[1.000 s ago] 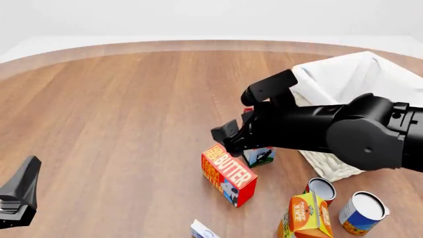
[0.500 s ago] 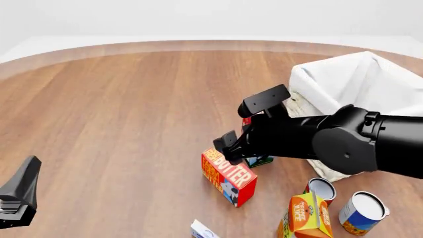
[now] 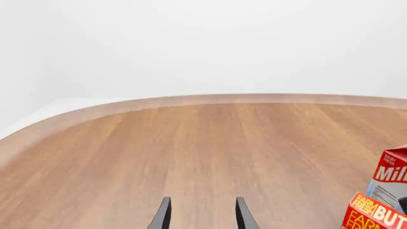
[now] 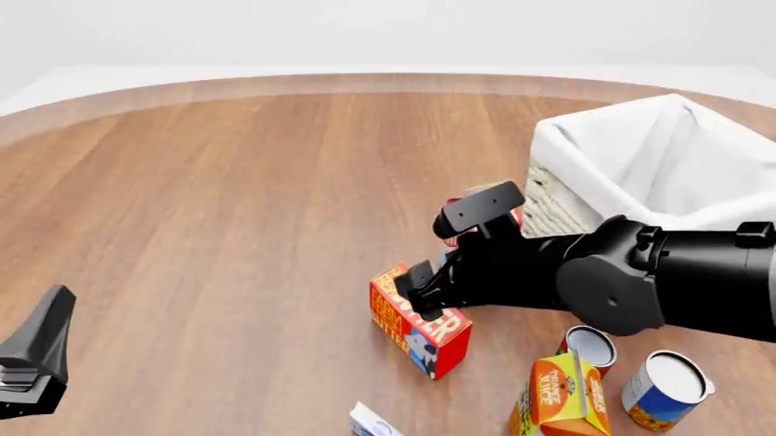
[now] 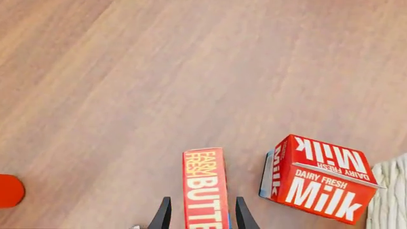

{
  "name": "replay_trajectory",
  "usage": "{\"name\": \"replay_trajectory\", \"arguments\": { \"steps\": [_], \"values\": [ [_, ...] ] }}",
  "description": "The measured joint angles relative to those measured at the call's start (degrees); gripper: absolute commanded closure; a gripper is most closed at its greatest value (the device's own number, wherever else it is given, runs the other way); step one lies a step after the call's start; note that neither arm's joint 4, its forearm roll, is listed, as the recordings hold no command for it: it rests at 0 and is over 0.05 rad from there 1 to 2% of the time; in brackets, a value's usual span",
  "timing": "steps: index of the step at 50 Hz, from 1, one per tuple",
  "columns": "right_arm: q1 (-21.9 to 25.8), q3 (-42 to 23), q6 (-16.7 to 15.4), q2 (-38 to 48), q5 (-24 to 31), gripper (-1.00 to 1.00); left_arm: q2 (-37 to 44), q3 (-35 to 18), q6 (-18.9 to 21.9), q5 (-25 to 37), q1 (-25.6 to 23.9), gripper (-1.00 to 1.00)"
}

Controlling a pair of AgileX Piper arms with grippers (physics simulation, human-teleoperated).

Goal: Pick up the cream cheese box and the butter, and put them in the basket.

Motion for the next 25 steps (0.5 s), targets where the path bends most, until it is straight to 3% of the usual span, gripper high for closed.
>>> {"name": "replay_trajectory", "arguments": {
  "steps": [25],
  "values": [
    [0.6,1.5,1.2,3.8,-3.2,-1.00,0.0,0.0,0.0,0.0,0.0,-1.00]
  ]
}}
